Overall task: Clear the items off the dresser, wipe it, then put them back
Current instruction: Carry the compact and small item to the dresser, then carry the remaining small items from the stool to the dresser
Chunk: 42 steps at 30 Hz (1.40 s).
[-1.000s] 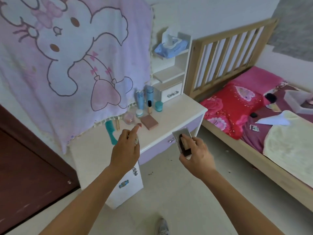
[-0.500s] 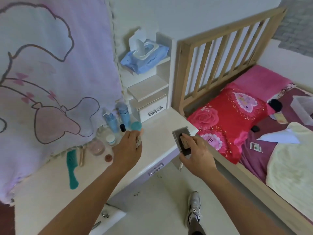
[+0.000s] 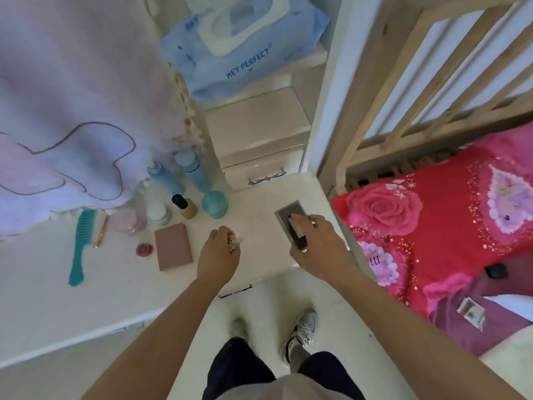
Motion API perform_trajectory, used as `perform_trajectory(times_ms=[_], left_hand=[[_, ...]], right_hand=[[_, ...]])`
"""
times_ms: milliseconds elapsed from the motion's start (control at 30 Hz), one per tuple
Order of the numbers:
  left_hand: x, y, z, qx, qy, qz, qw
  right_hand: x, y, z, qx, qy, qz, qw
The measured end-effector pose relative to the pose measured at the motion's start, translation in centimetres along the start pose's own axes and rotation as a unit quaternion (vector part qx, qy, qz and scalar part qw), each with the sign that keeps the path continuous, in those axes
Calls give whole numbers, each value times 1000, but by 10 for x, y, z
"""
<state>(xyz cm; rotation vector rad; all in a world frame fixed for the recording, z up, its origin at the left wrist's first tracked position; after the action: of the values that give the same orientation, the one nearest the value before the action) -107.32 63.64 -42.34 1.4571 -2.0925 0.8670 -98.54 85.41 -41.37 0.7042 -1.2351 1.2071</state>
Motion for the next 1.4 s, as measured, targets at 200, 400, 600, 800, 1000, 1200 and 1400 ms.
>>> perform_trajectory(times_ms=[200, 400, 600, 800, 1000, 1200, 1400], left_hand=[[-41, 46, 12, 25, -40, -40, 998], [-60, 58, 37, 26, -50, -33, 998], [-40, 52, 36, 22, -73, -25, 997], [-3, 54, 56, 85, -127, -96, 984], [19, 57, 86, 118, -145, -154, 970], [-10, 51, 102, 125, -48, -41, 990], [3, 27, 87, 112, -26, -22, 993]], right_hand=[[-37, 43, -8, -1, -6, 5, 1000], [-72, 91, -3, -21, -18, 21, 999], [-75, 103, 7, -24, -85, 62, 994], [-74, 104, 8, -29, -94, 103, 990], [-82, 103, 10, -46, -96, 95, 990], [-86, 98, 9, -34, -109, 81, 990], [-75, 81, 12, -1, -134, 95, 986]])
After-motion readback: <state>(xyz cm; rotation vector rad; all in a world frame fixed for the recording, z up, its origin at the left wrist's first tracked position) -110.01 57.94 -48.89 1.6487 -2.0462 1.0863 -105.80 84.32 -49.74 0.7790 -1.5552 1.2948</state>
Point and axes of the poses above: each hand's wrist, its own y-axis towards the middle knuckle, its own x-axis out of the back of the hand, z = x × y, the point moved 7 cm from there along y, towards the middle knuckle, and after that the axes turned 13 degrees about -y, right-handed, at the moved point
